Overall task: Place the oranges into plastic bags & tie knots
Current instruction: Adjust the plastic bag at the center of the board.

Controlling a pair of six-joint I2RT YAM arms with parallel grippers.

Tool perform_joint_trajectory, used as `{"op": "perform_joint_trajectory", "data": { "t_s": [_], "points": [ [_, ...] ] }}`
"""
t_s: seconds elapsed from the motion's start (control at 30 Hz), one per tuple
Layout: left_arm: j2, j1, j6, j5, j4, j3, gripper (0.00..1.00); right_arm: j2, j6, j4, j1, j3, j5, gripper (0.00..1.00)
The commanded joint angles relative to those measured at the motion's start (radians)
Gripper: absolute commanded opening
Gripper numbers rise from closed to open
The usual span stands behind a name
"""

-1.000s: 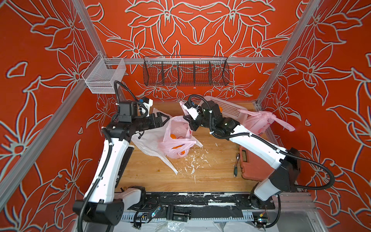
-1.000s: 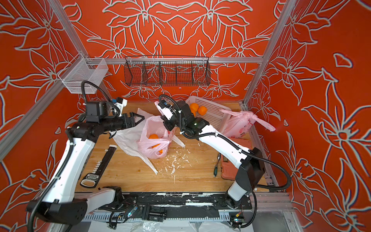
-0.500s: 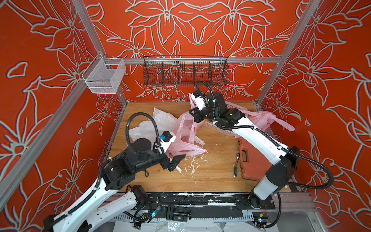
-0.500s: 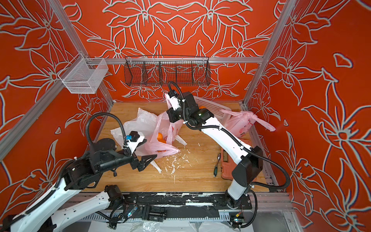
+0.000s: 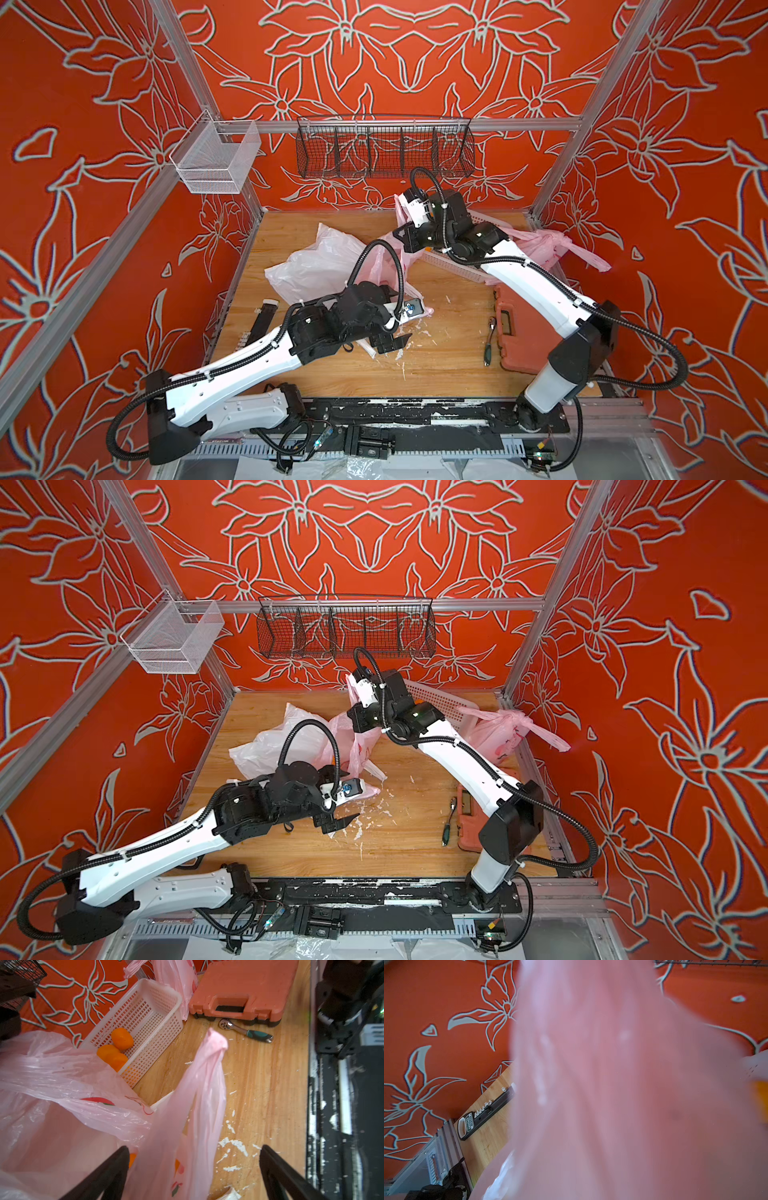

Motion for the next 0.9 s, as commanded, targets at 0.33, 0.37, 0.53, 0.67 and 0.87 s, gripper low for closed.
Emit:
{"op": "perform_joint_trajectory", "data": {
  "t_s": [0.33, 0.37, 0.53, 0.67, 0.87],
  "points": [
    [-0.164, 0.004, -0.015, -0.086, 0.077, 0.053, 0.0, -0.199, -0.032, -0.054, -0.01, -0.036, -0.013, 0.0],
    [-0.183, 0.013, -0.037, -0.046, 0.073, 0.075, 0.0, -0.231, -0.053, -0.075, -0.011, -0.04, -0.012, 0.0],
    [-0.175, 0.129, -0.141, 0.165, 0.048, 0.179, 0.0, -0.363, -0.178, -0.232, -0.01, -0.065, -0.039, 0.0],
    [-0.115, 0.211, -0.206, 0.236, 0.087, 0.211, 0.0, -0.468, -0.254, -0.305, -0.01, -0.129, 0.005, 0.0],
    [-0.046, 0.335, -0.31, 0.441, 0.229, 0.121, 0.0, -0.531, -0.357, -0.304, -0.011, -0.291, -0.117, 0.0]
  ]
}}
